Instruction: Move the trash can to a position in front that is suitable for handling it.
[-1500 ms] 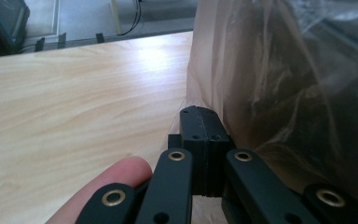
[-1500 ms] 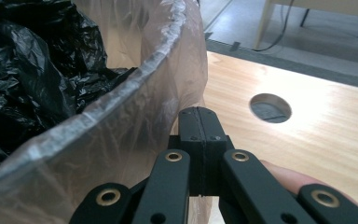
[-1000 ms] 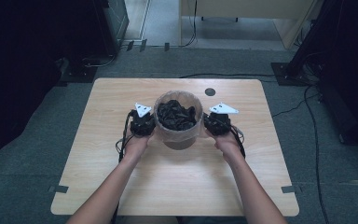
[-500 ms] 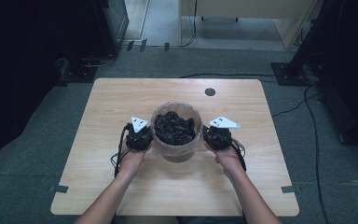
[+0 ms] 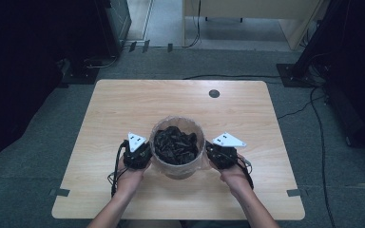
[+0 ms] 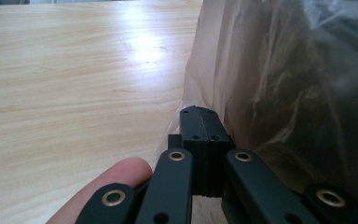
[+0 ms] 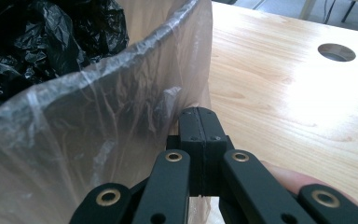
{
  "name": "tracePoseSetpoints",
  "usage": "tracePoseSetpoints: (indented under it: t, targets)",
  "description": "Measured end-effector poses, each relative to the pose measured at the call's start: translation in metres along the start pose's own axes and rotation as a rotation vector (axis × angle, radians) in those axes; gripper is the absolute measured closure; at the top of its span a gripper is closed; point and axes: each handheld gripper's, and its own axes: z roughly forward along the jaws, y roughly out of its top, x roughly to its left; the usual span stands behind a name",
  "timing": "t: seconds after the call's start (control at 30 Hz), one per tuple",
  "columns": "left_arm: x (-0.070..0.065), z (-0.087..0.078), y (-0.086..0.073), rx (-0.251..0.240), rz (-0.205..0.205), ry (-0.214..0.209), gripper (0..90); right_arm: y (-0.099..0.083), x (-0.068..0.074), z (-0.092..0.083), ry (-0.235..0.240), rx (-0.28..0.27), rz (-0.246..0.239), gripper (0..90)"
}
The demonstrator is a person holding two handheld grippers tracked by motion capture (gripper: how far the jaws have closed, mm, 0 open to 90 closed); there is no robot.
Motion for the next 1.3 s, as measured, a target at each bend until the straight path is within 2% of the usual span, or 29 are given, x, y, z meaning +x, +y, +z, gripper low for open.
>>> tracePoseSetpoints:
  t: [0.07,0.1,0.13,0.2,0.27,0.37,0.5,0.6,0.67,0.77,0.87,1.03,1.1,1.13,1.3]
  targets:
    - [0.001,-0.004,-0.002,-0.009,0.007,-0.003,90.0,-0.002,0.002,-0.002,0.012,-0.003,-0.014,90.0]
    - [0.002,-0.006,-0.003,-0.018,0.011,0.002,86.8,-0.003,0.005,-0.004,0.002,-0.019,-0.022,85.8]
    - [0.003,-0.009,-0.004,-0.027,0.007,0.003,86.8,-0.003,0.005,-0.004,0.002,-0.019,-0.022,85.8]
    - [0.008,-0.013,-0.005,-0.039,-0.001,0.001,81.6,-0.002,0.006,-0.007,-0.042,-0.043,-0.037,73.1]
    - [0.015,-0.017,-0.006,-0.049,-0.015,0.002,78.0,-0.002,0.002,-0.011,-0.059,-0.064,-0.016,62.4]
    - [0.027,-0.023,-0.009,-0.059,-0.044,-0.006,68.2,-0.002,-0.006,-0.019,-0.106,-0.088,0.025,47.9]
    - [0.041,-0.027,-0.015,-0.048,-0.083,-0.002,58.2,-0.007,-0.021,-0.03,-0.141,-0.096,0.093,36.4]
    - [0.049,-0.029,-0.02,-0.024,-0.093,0.012,44.5,-0.015,-0.032,-0.037,-0.155,-0.082,0.123,30.5]
    - [0.054,-0.031,-0.022,-0.006,-0.1,0.029,33.7,-0.022,-0.039,-0.042,-0.175,-0.075,0.121,28.9]
    - [0.066,-0.036,-0.028,0.018,-0.083,0.037,22.1,-0.033,-0.052,-0.051,-0.177,-0.06,0.148,24.7]
    - [0.082,-0.042,-0.035,0.037,-0.057,0.075,19.9,-0.045,-0.066,-0.062,-0.19,-0.035,0.164,20.4]
    - [0.106,-0.051,-0.049,0.074,-0.085,0.129,18.7,-0.065,-0.084,-0.075,-0.212,-0.006,0.182,15.0]
    - [0.115,-0.053,-0.056,0.109,-0.083,0.147,15.0,-0.075,-0.092,-0.078,-0.234,0.016,0.182,14.2]
    - [0.117,-0.054,-0.058,0.12,-0.081,0.152,11.0,-0.082,-0.096,-0.08,-0.243,0.036,0.195,13.1]
    - [0.127,-0.057,-0.071,0.149,-0.065,0.192,10.7,-0.1,-0.108,-0.084,-0.256,0.103,0.236,6.2]
